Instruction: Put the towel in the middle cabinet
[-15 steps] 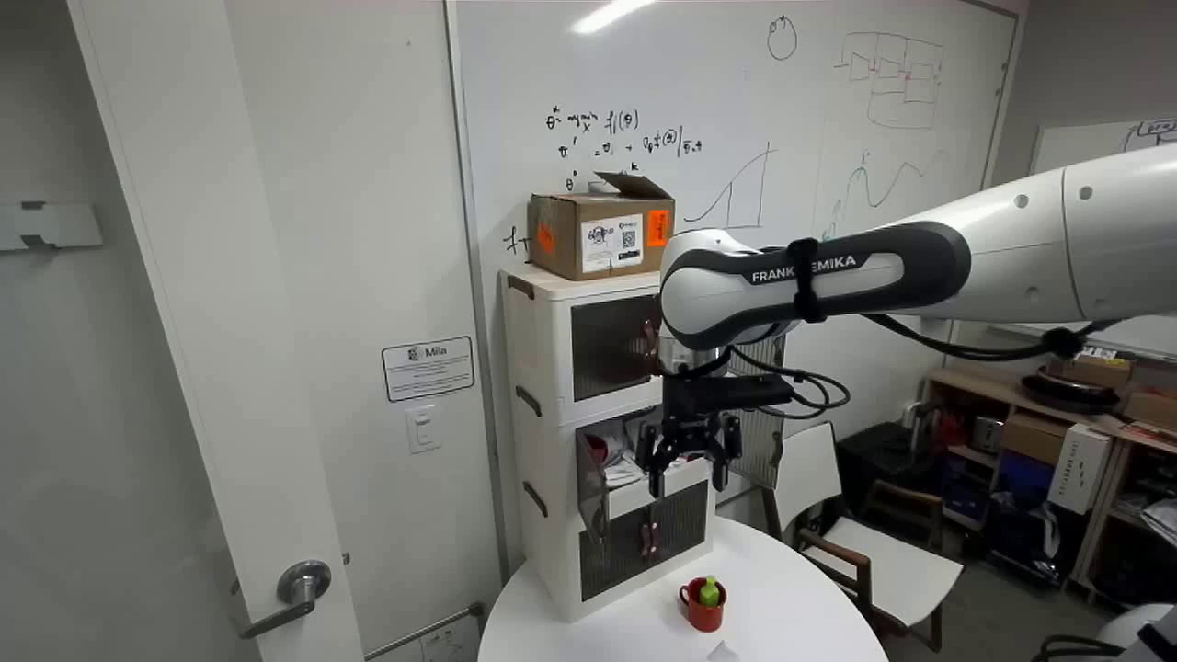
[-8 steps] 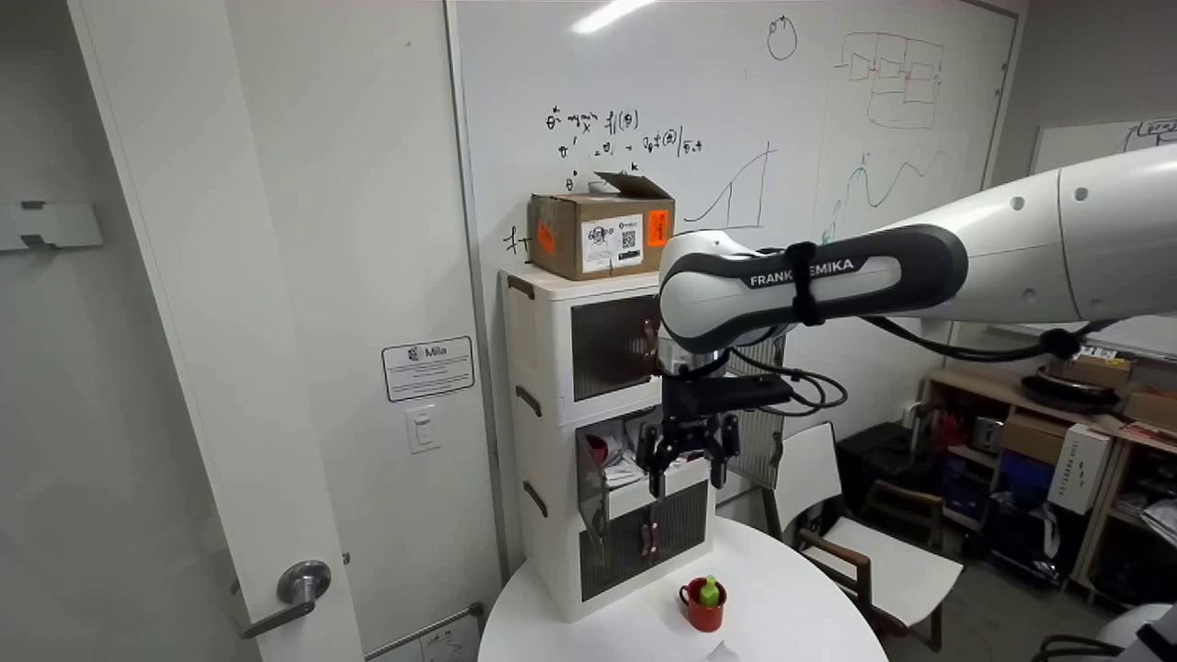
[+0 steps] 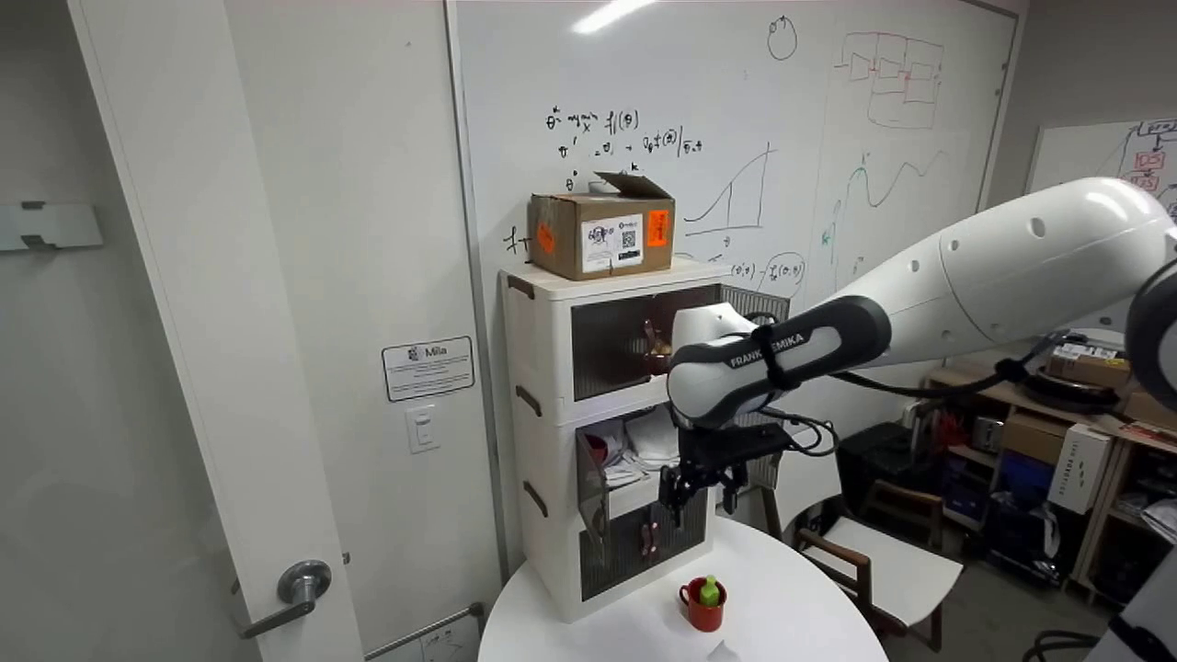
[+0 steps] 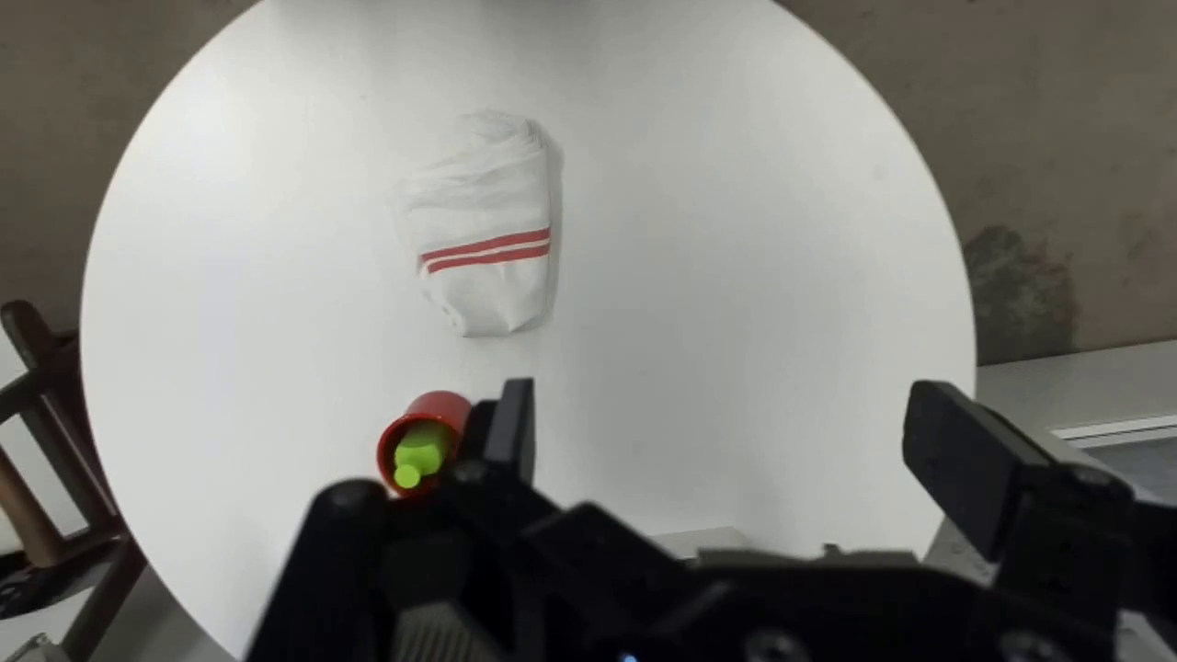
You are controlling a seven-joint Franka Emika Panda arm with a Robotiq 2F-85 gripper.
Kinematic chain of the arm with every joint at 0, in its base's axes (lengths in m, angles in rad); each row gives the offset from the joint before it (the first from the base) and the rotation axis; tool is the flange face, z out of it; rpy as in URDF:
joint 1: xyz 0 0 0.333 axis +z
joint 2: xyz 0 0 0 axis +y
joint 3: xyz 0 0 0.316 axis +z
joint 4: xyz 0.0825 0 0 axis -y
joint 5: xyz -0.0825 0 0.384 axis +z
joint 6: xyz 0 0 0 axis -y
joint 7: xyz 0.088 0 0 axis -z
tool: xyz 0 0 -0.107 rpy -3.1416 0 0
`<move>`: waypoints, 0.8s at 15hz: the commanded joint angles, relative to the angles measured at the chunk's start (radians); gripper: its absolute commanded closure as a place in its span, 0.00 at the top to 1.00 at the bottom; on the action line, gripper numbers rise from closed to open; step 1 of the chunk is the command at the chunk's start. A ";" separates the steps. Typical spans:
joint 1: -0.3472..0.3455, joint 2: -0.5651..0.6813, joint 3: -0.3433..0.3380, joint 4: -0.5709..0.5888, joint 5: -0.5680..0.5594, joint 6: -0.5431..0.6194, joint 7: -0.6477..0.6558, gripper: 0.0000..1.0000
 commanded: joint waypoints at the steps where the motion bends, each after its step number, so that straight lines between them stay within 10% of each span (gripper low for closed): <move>1: -0.038 0.058 -0.040 -0.059 -0.116 0.138 0.024 1.00; 12: -0.022 0.220 -0.083 -0.150 -0.257 0.454 0.166 1.00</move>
